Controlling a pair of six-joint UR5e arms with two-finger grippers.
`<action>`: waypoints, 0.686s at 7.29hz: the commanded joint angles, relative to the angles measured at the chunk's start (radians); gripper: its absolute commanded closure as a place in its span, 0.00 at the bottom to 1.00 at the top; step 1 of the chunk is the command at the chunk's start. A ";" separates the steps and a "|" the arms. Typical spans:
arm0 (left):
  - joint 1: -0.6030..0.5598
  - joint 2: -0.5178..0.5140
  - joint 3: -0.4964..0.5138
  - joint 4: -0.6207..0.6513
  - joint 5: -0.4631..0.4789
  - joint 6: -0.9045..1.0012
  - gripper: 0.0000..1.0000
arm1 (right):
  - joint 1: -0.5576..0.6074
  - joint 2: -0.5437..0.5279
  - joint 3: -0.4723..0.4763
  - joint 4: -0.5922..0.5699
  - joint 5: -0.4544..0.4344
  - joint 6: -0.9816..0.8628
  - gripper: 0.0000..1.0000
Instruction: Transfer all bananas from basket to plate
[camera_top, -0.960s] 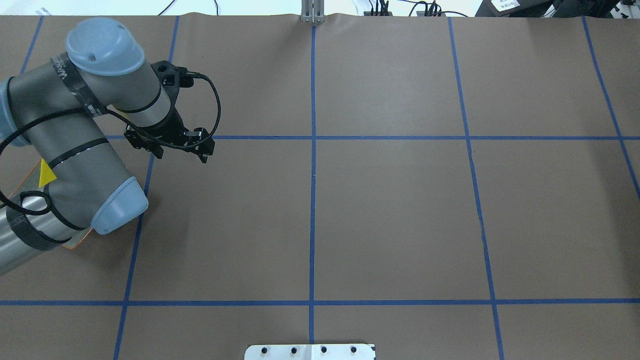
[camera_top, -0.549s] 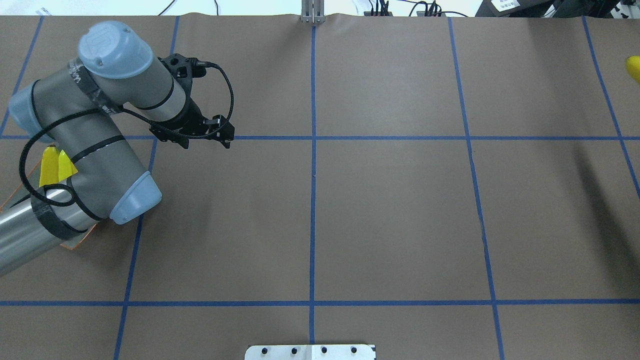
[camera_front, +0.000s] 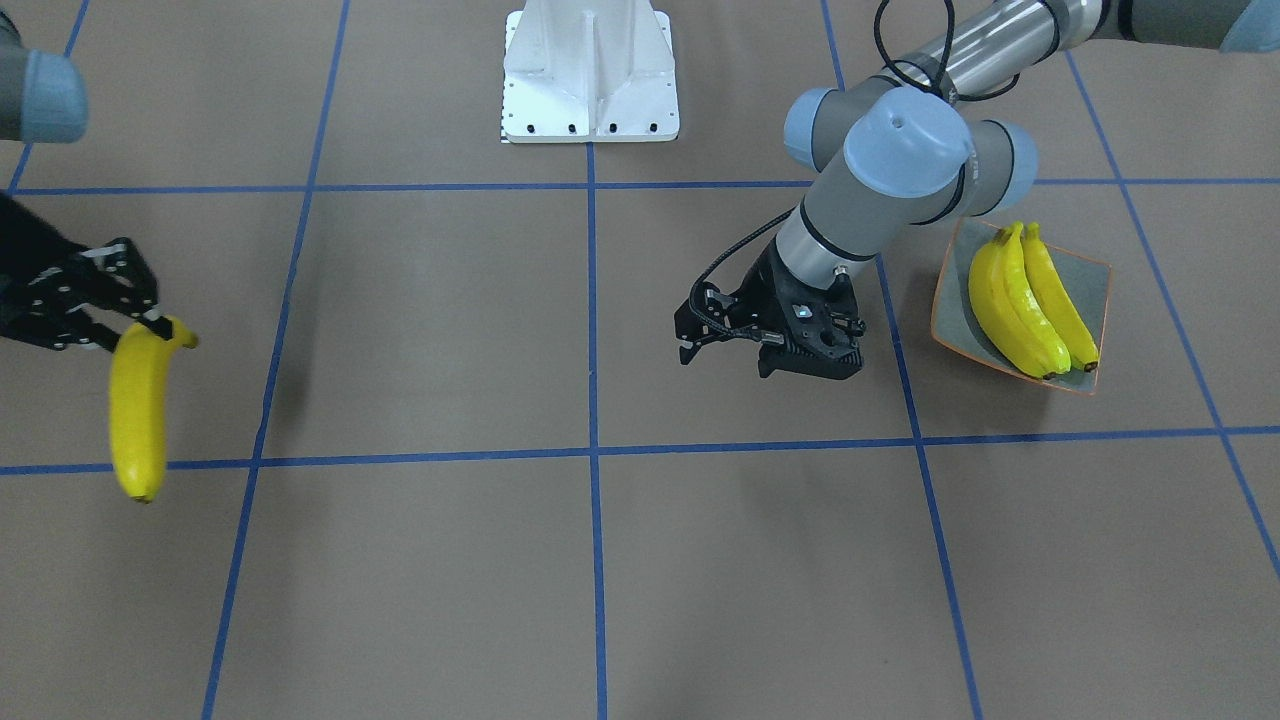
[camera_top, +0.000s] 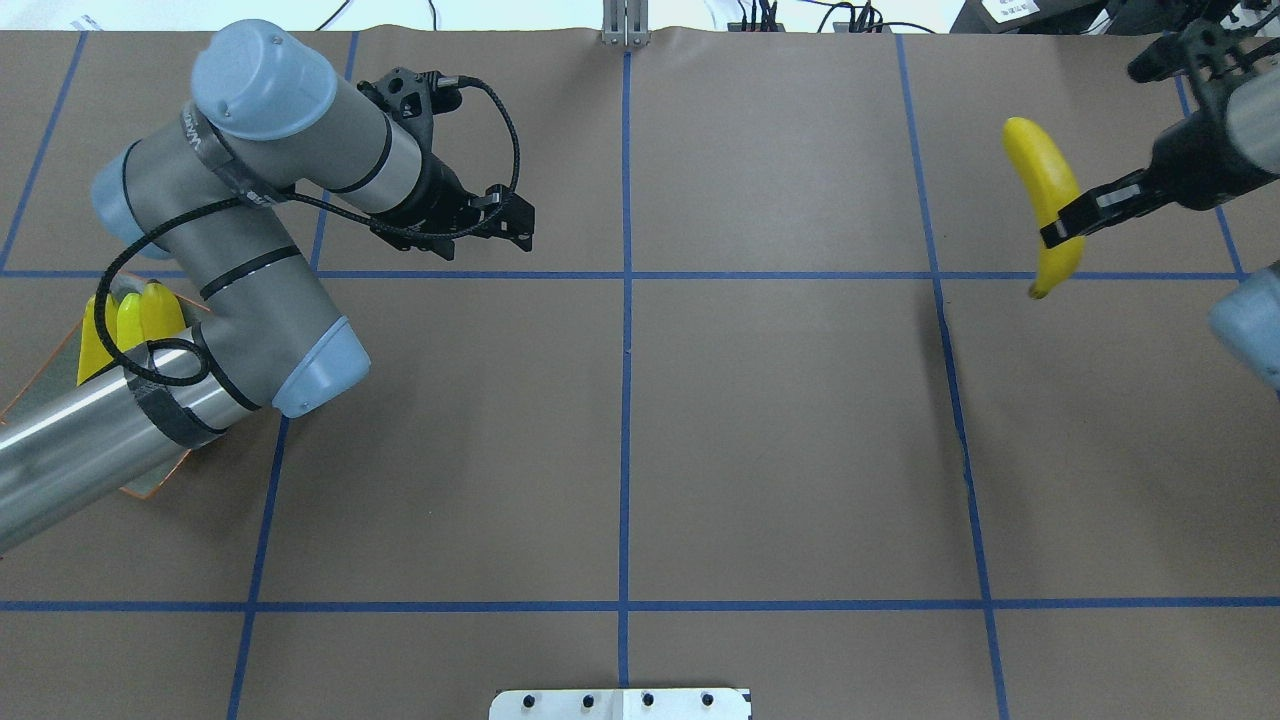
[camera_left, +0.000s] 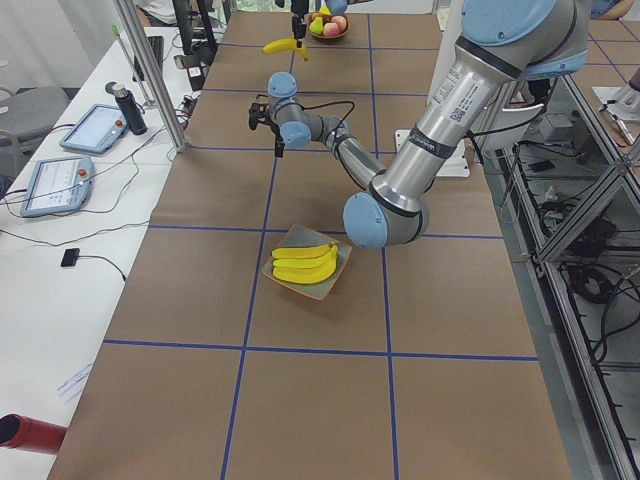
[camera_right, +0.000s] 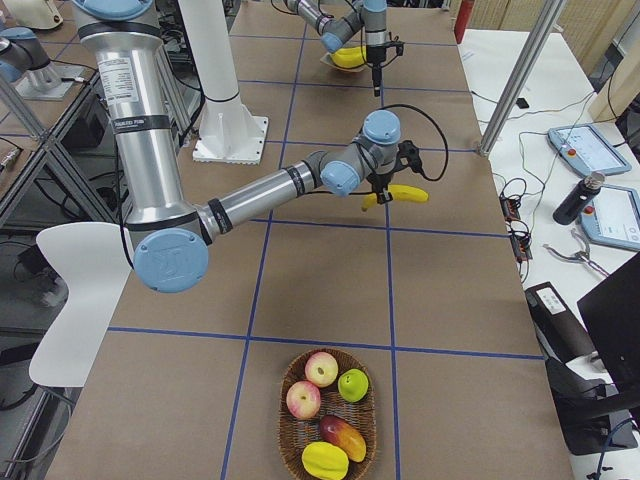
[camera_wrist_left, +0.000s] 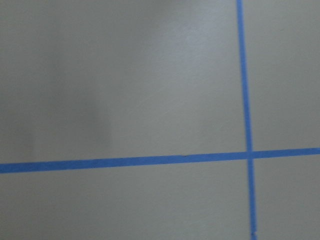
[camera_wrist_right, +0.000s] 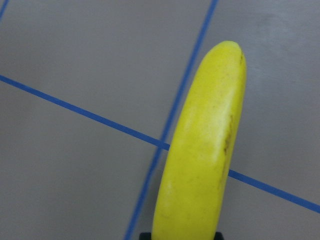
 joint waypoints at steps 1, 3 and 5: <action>0.017 -0.053 0.059 -0.203 0.000 -0.092 0.01 | -0.178 0.100 -0.003 0.147 -0.083 0.328 1.00; 0.048 -0.071 0.061 -0.319 0.000 -0.133 0.01 | -0.254 0.154 -0.011 0.230 -0.092 0.438 1.00; 0.065 -0.093 0.060 -0.388 0.000 -0.135 0.01 | -0.279 0.197 -0.028 0.307 -0.092 0.495 1.00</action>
